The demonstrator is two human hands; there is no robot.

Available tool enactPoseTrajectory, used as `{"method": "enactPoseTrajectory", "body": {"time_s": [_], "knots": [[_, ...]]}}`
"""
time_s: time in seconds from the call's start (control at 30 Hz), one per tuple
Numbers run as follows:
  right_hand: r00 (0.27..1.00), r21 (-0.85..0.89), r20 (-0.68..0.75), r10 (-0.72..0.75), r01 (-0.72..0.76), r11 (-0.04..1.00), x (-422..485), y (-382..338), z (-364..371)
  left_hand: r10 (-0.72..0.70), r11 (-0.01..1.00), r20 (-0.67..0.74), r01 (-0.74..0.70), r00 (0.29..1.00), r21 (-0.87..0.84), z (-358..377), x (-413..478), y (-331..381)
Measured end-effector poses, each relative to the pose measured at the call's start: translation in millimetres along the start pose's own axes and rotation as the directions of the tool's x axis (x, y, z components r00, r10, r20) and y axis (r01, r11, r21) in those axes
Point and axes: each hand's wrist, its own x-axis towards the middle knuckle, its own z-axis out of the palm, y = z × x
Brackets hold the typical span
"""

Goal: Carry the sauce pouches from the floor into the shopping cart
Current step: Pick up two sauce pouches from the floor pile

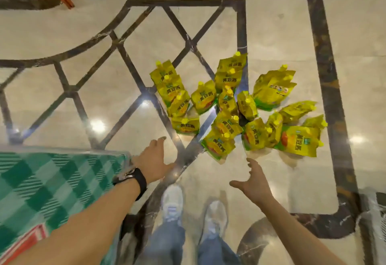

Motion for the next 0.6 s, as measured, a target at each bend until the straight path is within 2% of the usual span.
{"method": "enactPoseTrajectory", "body": {"time_s": [0.07, 0.17, 0.3, 0.4, 0.47, 0.6], "knots": [[0.999, 0.084, -0.044, 0.008, -0.004, 0.996, 65, 24, 30, 0.026, 0.995, -0.045, -0.03, 0.999, -0.096, 34, 72, -19], [0.992, 0.151, -0.123, -0.024, 0.043, 0.988, 147, 55, 72, 0.058, 0.956, -0.191, -0.11, 0.98, -0.273, 77, 169, -39], [0.963, 0.278, -0.234, -0.13, 0.194, 0.941, 209, 78, 115, 0.092, 0.754, -0.345, -0.292, 0.934, -0.588, 127, 253, -63], [0.93, 0.394, -0.339, -0.143, 0.278, 0.876, 233, 81, 137, 0.097, 0.675, -0.463, -0.4, 0.881, -0.62, 147, 286, -80], [0.904, 0.449, -0.414, -0.111, 0.309, 0.838, 244, 82, 148, 0.114, 0.647, -0.484, -0.434, 0.868, -0.627, 151, 299, -84], [0.862, 0.378, -0.486, -0.145, 0.357, 0.854, 249, 74, 149, 0.121, 0.648, -0.462, -0.422, 0.879, -0.633, 152, 303, -82]]}}
